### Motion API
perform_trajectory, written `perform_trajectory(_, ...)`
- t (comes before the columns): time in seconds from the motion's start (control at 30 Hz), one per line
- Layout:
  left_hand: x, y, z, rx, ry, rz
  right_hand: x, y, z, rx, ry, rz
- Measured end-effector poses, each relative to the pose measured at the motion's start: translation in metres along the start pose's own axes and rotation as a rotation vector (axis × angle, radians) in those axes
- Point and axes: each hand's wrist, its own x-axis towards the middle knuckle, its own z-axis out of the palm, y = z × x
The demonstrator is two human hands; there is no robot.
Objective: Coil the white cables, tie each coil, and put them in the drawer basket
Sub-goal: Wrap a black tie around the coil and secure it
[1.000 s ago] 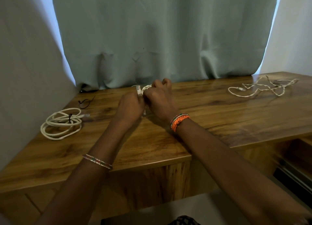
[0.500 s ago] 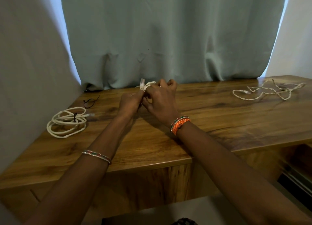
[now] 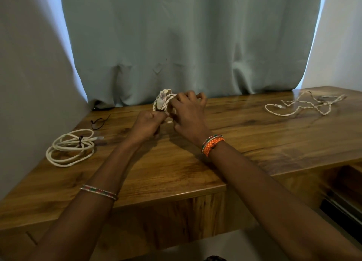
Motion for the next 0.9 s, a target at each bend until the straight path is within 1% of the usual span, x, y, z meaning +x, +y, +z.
perform_trajectory(0.07, 0.002, -0.002, -0.005, 0.173, -0.009, 0.081, 0.0, 0.001, 0.001, 0.013, 0.035, -0.073)
perform_trajectory(0.13, 0.004, -0.005, -0.007, 0.279, -0.011, 0.154, -0.001, -0.001, 0.0, 0.03, 0.056, -0.146)
perform_trajectory(0.23, 0.006, -0.011, -0.011, 0.42, -0.027, 0.227, -0.001, -0.004, 0.0, 0.064, -0.034, -0.172)
perform_trajectory(0.33, 0.007, -0.015, -0.014, 0.576, 0.01, 0.28, 0.0, 0.001, 0.001, 0.103, -0.125, -0.12)
perform_trajectory(0.4, 0.002, -0.014, -0.014, 0.617, 0.038, 0.295, -0.001, 0.007, 0.002, 0.126, -0.17, -0.075)
perform_trajectory(0.47, -0.001, -0.011, -0.014, 0.659, 0.036, 0.322, -0.002, 0.011, 0.003, 0.129, -0.165, -0.061)
perform_trajectory(0.57, -0.006, -0.006, -0.011, 0.742, 0.051, 0.374, -0.002, 0.012, 0.005, 0.072, -0.137, -0.099)
perform_trajectory(0.63, -0.007, -0.003, -0.009, 0.773, 0.084, 0.357, -0.002, 0.011, 0.006, 0.069, -0.124, -0.135)
perform_trajectory(0.7, -0.007, -0.002, -0.009, 0.755, 0.121, 0.328, -0.001, 0.01, 0.006, 0.07, -0.133, -0.198)
perform_trajectory(0.77, -0.007, -0.002, -0.011, 0.74, 0.143, 0.328, -0.001, 0.01, 0.006, 0.128, -0.195, -0.225)
perform_trajectory(0.87, -0.009, 0.0, -0.016, 0.753, 0.104, 0.397, 0.001, 0.009, 0.003, 0.308, -0.346, -0.145)
perform_trajectory(0.9, -0.009, 0.0, -0.017, 0.778, 0.087, 0.441, 0.003, 0.011, 0.002, 0.298, -0.371, -0.138)
